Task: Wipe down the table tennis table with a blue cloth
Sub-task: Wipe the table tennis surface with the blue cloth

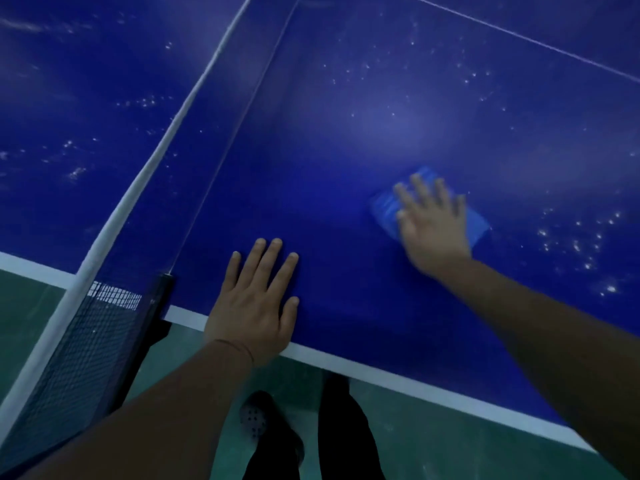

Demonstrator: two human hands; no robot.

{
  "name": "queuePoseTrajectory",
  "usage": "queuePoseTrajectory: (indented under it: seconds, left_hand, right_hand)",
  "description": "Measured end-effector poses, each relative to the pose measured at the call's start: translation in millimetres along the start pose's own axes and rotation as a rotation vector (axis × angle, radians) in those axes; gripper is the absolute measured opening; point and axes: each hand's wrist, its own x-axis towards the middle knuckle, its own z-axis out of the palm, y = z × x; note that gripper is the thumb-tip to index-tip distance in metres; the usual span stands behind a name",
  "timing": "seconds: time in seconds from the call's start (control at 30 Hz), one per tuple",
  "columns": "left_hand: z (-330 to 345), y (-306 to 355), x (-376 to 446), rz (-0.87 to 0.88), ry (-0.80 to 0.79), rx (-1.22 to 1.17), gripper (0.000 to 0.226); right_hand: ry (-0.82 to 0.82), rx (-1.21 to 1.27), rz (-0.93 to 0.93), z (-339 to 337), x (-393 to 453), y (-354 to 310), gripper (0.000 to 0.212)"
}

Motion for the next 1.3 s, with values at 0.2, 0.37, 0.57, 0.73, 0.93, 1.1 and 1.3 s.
queuePoseTrajectory:
  seconds: [0.2, 0.37, 0.57, 0.73, 0.93, 1.1, 1.3]
  left_hand:
    - [-2, 4, 1, -0.013, -0.004, -0.004, 0.065]
    - [-11, 12, 24, -0.016, 0.078, -0.016, 0.060]
    - [-16, 12, 72, -0.185, 0.098, -0.057, 0.063]
    - [-8, 9, 75, -0.207, 0.080, -0.058, 0.061]
    - [-8, 9, 79, -0.231, 0.065, -0.007, 0.060]
    - [-8, 9, 79, -0.221, 0.068, 0.000, 0.059]
    - [-9, 9, 79, -0.208, 0.073, -0.020, 0.058]
  right_hand:
    - [0.070, 0.110, 0.254, -4, 35, -46, 0.053]
    - [-0.060, -0.004, -0.600, 0, 33, -62, 0.053]
    - [-0.006, 0.155, 0.396, -26, 124, 55, 0.054]
    - [0.069, 0.103, 0.090, -10, 97, -27, 0.053]
    - [-0.003, -0.006, -0.396, -12, 124, -16, 0.055]
    - [0.017, 0.140, 0.311, -24, 150, 40, 0.054]
    - [0.057, 0.042, -0.145, -4, 102, -93, 0.055]
